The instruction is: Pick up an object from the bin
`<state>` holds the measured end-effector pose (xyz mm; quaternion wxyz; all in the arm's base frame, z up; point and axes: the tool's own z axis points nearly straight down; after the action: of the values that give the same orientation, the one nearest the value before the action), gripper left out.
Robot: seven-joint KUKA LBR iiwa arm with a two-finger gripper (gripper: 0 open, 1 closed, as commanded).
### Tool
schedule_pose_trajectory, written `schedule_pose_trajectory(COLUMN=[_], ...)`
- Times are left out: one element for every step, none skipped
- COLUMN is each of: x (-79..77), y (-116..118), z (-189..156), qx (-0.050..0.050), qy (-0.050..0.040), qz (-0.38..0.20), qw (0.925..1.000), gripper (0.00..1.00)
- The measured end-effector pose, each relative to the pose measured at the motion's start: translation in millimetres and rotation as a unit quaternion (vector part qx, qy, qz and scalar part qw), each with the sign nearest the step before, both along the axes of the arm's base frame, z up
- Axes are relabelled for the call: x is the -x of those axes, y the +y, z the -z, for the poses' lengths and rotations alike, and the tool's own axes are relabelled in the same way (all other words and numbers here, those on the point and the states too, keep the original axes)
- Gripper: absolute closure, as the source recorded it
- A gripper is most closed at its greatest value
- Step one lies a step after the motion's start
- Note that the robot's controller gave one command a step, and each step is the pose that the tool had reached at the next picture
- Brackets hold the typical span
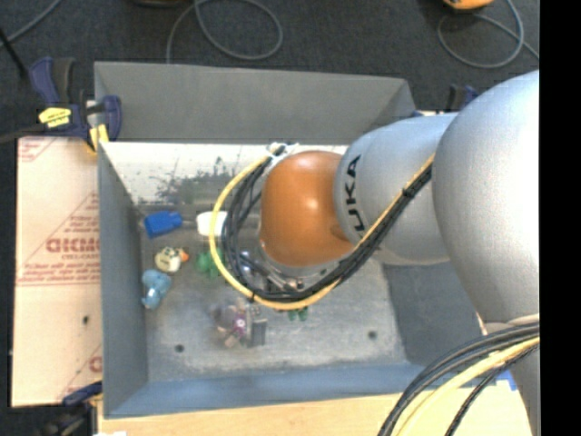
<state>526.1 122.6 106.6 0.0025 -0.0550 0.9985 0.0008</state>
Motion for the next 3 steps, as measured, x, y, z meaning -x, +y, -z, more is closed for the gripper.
schedule_pose_trajectory(x=[-9.4, -9.4, -7.0], y=[11.3, 11.3, 9.9], z=[34.5, 34.4, -12.2], qx=[0.000, -0.001, 0.000], qy=[-0.0008, -0.0008, 0.0012], qz=[0.069, 0.069, 0.063], qw=[0.9976, 0.9976, 0.9980], gripper=[1.00, 1.00, 1.00])
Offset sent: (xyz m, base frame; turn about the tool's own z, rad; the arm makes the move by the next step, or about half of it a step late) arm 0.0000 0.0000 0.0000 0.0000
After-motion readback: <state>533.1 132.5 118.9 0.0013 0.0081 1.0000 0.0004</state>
